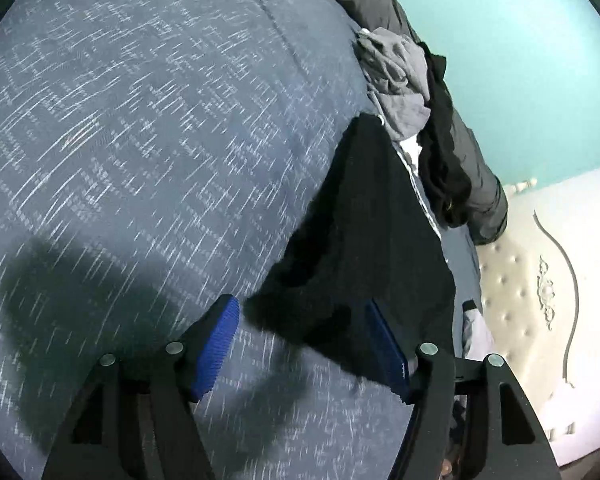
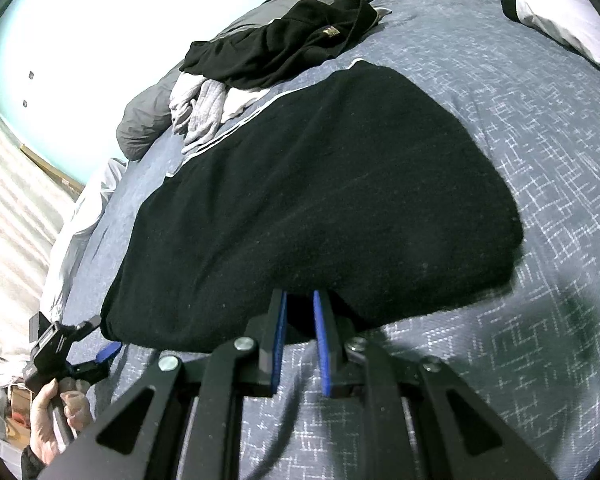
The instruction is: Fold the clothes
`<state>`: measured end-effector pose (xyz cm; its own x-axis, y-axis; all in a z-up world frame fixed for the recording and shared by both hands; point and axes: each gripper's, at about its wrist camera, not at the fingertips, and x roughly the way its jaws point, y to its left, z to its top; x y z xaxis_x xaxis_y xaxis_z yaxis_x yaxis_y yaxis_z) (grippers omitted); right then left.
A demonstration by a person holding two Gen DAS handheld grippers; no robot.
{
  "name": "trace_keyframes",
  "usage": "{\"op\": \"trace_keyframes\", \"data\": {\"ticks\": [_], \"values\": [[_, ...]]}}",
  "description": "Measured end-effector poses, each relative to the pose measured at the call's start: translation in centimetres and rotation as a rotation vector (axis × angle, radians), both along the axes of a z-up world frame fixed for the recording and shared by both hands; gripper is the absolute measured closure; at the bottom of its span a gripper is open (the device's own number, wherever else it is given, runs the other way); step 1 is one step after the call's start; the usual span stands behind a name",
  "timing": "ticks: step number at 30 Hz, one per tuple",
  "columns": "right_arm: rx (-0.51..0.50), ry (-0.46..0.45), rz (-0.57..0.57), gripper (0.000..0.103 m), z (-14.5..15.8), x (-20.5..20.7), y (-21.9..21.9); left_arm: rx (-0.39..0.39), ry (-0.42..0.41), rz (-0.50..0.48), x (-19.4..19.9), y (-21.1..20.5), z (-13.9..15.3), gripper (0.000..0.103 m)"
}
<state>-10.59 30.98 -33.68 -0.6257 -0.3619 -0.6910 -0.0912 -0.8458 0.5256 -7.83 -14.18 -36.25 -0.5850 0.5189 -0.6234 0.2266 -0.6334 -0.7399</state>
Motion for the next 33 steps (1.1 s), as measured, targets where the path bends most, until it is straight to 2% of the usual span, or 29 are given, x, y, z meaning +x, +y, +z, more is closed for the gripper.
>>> {"op": "trace_keyframes", "data": {"ticks": [2, 3, 5, 8, 12, 15, 19, 24, 26, 29, 33], "values": [[0.004, 0.001, 0.001, 0.09, 0.1, 0.0, 0.0, -0.007, 0.004, -0.003, -0.3, 0.3, -0.2, 0.039], [0.008, 0.001, 0.002, 0.09, 0.1, 0.1, -0.1, -0.012, 0.005, -0.006, -0.4, 0.5, -0.3, 0.051], [0.017, 0.006, 0.006, 0.09, 0.4, 0.1, -0.3, -0.023, 0.002, -0.008, -0.6, 0.7, -0.5, 0.066], [0.024, 0.029, 0.021, 0.09, 1.5, 0.0, -1.0, -0.024, 0.007, -0.012, -0.5, 0.7, -0.6, 0.077], [0.01, 0.042, 0.095, 0.09, 2.7, -1.0, -3.8, -0.027, 0.027, -0.024, -0.4, 0.8, -0.3, 0.085], [0.045, 0.026, 0.163, 0.09, 2.4, -2.4, -7.0, -0.028, 0.039, -0.03, -0.4, 0.8, -0.1, 0.087], [0.111, -0.042, 0.228, 0.09, 0.5, -3.8, -10.4, -0.026, 0.056, -0.038, -0.3, 0.8, 0.4, 0.088], [0.208, -0.067, 0.247, 0.09, -0.6, -3.2, -11.9, -0.038, 0.072, -0.047, -0.2, 1.0, 0.9, 0.089], [0.225, -0.07, 0.259, 0.09, -0.5, -3.2, -12.1, -0.044, 0.079, -0.049, -0.2, 1.2, 1.2, 0.089], [0.146, -0.078, 0.237, 0.09, 0.2, -2.8, -10.6, -0.056, 0.097, -0.054, -0.1, 1.4, 2.0, 0.089], [0.103, -0.031, 0.154, 0.09, 2.3, -1.0, -5.9, -0.074, 0.115, -0.062, -0.1, 2.1, 3.2, 0.09]]}}
